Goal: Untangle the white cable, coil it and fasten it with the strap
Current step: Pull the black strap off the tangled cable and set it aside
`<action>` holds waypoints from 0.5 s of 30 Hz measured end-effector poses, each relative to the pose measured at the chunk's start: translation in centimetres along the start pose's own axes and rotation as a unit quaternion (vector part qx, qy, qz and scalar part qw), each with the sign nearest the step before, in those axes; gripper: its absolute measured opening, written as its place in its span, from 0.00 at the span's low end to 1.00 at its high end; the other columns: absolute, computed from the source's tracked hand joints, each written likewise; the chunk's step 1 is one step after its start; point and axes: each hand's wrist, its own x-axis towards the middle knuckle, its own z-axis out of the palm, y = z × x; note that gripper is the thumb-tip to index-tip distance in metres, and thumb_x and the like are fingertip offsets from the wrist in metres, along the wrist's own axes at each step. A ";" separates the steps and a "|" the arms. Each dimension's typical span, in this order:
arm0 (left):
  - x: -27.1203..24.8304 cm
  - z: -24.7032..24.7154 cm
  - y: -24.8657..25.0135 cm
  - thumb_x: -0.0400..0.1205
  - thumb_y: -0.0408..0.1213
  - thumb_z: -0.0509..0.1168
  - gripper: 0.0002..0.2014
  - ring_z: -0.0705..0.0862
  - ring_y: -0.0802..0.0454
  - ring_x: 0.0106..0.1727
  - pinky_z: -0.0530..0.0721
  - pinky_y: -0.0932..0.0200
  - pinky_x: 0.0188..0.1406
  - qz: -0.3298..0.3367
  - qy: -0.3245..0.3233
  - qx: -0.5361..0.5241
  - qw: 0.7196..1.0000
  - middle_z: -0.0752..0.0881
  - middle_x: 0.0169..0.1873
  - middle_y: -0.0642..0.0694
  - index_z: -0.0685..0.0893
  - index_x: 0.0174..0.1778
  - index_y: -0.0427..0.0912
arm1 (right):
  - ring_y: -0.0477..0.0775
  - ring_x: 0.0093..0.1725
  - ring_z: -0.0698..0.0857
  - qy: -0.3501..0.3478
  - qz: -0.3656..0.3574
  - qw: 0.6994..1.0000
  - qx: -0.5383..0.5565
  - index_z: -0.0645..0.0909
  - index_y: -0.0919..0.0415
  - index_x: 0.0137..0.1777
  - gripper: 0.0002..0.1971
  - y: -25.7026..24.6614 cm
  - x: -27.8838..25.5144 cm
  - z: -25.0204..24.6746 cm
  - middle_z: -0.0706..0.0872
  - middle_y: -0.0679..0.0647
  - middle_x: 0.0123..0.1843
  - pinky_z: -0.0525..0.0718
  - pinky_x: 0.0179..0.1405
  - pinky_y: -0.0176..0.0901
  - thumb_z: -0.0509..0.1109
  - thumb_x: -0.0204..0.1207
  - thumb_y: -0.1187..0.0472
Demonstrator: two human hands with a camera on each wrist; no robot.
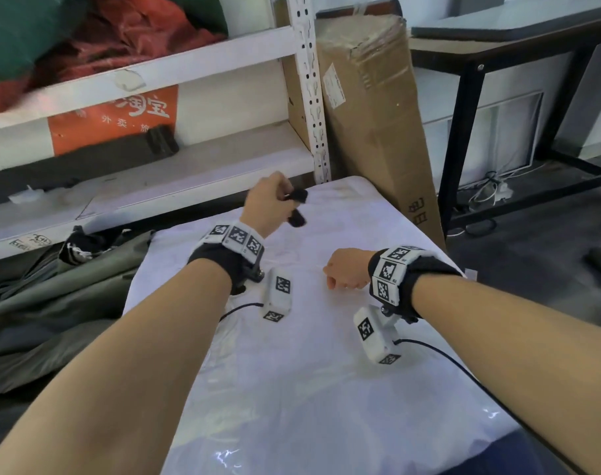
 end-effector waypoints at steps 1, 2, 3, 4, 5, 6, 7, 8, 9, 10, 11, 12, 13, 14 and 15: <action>-0.1 1.0 1.0 0.77 0.35 0.69 0.07 0.86 0.45 0.39 0.84 0.54 0.44 0.030 -0.031 0.014 0.999 0.85 0.38 0.42 0.77 0.45 0.47 | 0.46 0.28 0.77 -0.010 -0.005 1.000 -0.024 0.73 0.53 0.30 0.17 0.1 -0.2 0.0 0.78 0.48 0.30 0.75 0.28 0.35 0.60 0.82 0.60; -0.1 1.9 1.4 0.78 0.34 0.68 0.05 0.87 0.46 0.40 0.83 0.55 0.45 0.056 -0.065 0.029 0.996 0.86 0.36 0.40 0.79 0.47 0.47 | 0.49 0.29 0.77 -0.035 -0.011 0.998 -0.044 0.72 0.53 0.29 0.17 0.1 -0.3 0.0 0.77 0.48 0.30 0.75 0.29 0.36 0.60 0.81 0.62; -0.2 2.6 1.9 0.78 0.32 0.66 0.07 0.87 0.46 0.41 0.82 0.57 0.45 0.073 -0.099 0.040 0.992 0.86 0.35 0.40 0.83 0.50 0.46 | 0.53 0.30 0.76 -0.061 -0.021 0.994 -0.087 0.71 0.53 0.29 0.17 0.0 -0.3 0.0 0.76 0.48 0.30 0.74 0.31 0.36 0.61 0.80 0.65; -0.1 3.5 2.1 0.78 0.29 0.65 0.10 0.87 0.44 0.42 0.82 0.58 0.46 0.084 -0.129 0.042 0.987 0.86 0.35 0.38 0.85 0.51 0.45 | 0.58 0.32 0.76 -0.078 -0.021 0.989 -0.121 0.71 0.55 0.29 0.16 0.0 -0.3 -0.1 0.76 0.50 0.31 0.74 0.33 0.37 0.61 0.78 0.69; -0.2 4.0 2.4 0.77 0.26 0.64 0.12 0.87 0.42 0.43 0.83 0.58 0.48 0.083 -0.156 0.037 0.984 0.86 0.37 0.36 0.86 0.52 0.43 | 0.61 0.38 0.79 -0.090 -0.033 0.983 -0.159 0.76 0.59 0.33 0.12 0.0 -0.3 0.0 0.79 0.54 0.35 0.77 0.38 0.40 0.61 0.76 0.71; -0.1 4.6 2.3 0.77 0.24 0.64 0.13 0.87 0.40 0.45 0.84 0.56 0.50 0.081 -0.175 0.034 0.981 0.87 0.42 0.33 0.87 0.53 0.42 | 0.64 0.48 0.83 -0.095 -0.046 0.976 -0.190 0.80 0.61 0.41 0.09 0.0 -0.4 0.0 0.83 0.58 0.43 0.80 0.47 0.43 0.60 0.77 0.71; 0.0 5.1 2.3 0.77 0.24 0.65 0.14 0.87 0.39 0.47 0.84 0.54 0.54 0.079 -0.192 0.043 0.977 0.86 0.47 0.32 0.86 0.56 0.41 | 0.63 0.58 0.83 -0.094 -0.058 0.969 -0.219 0.81 0.61 0.52 0.10 0.1 -0.4 0.0 0.84 0.59 0.53 0.79 0.55 0.44 0.60 0.79 0.70; 0.1 5.4 2.1 0.77 0.26 0.66 0.15 0.86 0.39 0.51 0.81 0.55 0.59 0.076 -0.206 0.065 0.973 0.85 0.53 0.33 0.85 0.59 0.41 | 0.61 0.64 0.81 -0.088 -0.073 0.967 -0.228 0.80 0.62 0.61 0.12 0.3 -0.3 0.1 0.83 0.58 0.61 0.77 0.61 0.44 0.60 0.81 0.68; 0.1 5.6 1.8 0.79 0.28 0.66 0.17 0.85 0.39 0.56 0.77 0.58 0.61 0.068 -0.224 0.100 0.967 0.83 0.58 0.35 0.83 0.64 0.42 | 0.60 0.66 0.80 -0.086 -0.074 0.971 -0.208 0.78 0.64 0.65 0.15 0.3 -0.4 0.0 0.82 0.59 0.65 0.76 0.63 0.44 0.59 0.81 0.68; 0.0 5.8 1.6 0.80 0.30 0.66 0.21 0.82 0.40 0.61 0.74 0.59 0.64 0.061 -0.247 0.136 0.958 0.80 0.63 0.36 0.79 0.69 0.44 | 0.60 0.66 0.80 -0.086 -0.073 0.976 -0.187 0.78 0.65 0.67 0.16 0.4 -0.2 0.0 0.82 0.60 0.67 0.75 0.63 0.44 0.59 0.81 0.69; -0.1 5.8 1.4 0.81 0.30 0.65 0.24 0.80 0.41 0.66 0.71 0.58 0.68 0.052 -0.272 0.158 0.948 0.77 0.69 0.37 0.74 0.74 0.45 | 0.61 0.65 0.80 -0.084 -0.072 0.981 -0.162 0.78 0.66 0.67 0.16 0.5 -0.1 0.0 0.82 0.60 0.66 0.75 0.62 0.43 0.59 0.81 0.69; -0.3 5.6 1.3 0.81 0.29 0.64 0.27 0.77 0.41 0.70 0.69 0.58 0.71 0.046 -0.292 0.166 0.941 0.72 0.74 0.38 0.69 0.78 0.45 | 0.60 0.64 0.81 -0.084 -0.063 0.986 -0.132 0.77 0.66 0.67 0.16 0.6 -0.2 -0.1 0.83 0.58 0.63 0.74 0.60 0.40 0.58 0.81 0.70; -0.6 5.4 1.2 0.82 0.28 0.63 0.29 0.74 0.42 0.73 0.67 0.59 0.72 0.045 -0.303 0.166 0.937 0.68 0.77 0.40 0.65 0.80 0.45 | 0.58 0.59 0.82 -0.086 -0.057 0.988 -0.114 0.77 0.66 0.68 0.16 0.7 -0.2 -0.1 0.83 0.55 0.56 0.75 0.53 0.33 0.58 0.82 0.70; -0.7 5.1 1.0 0.82 0.28 0.62 0.30 0.73 0.44 0.75 0.67 0.60 0.71 0.041 -0.303 0.159 0.939 0.66 0.79 0.43 0.63 0.81 0.45 | 0.53 0.49 0.82 -0.084 -0.044 0.992 -0.078 0.76 0.66 0.68 0.16 0.7 -0.4 -0.2 0.80 0.51 0.47 0.75 0.42 0.25 0.57 0.83 0.71; -1.0 4.7 0.9 0.82 0.27 0.62 0.31 0.71 0.45 0.76 0.67 0.62 0.70 0.037 -0.295 0.143 0.944 0.64 0.80 0.45 0.62 0.81 0.45 | 0.46 0.38 0.78 -0.091 -0.035 0.994 -0.056 0.76 0.65 0.67 0.16 0.6 -0.7 -0.3 0.75 0.47 0.39 0.75 0.34 0.19 0.56 0.83 0.71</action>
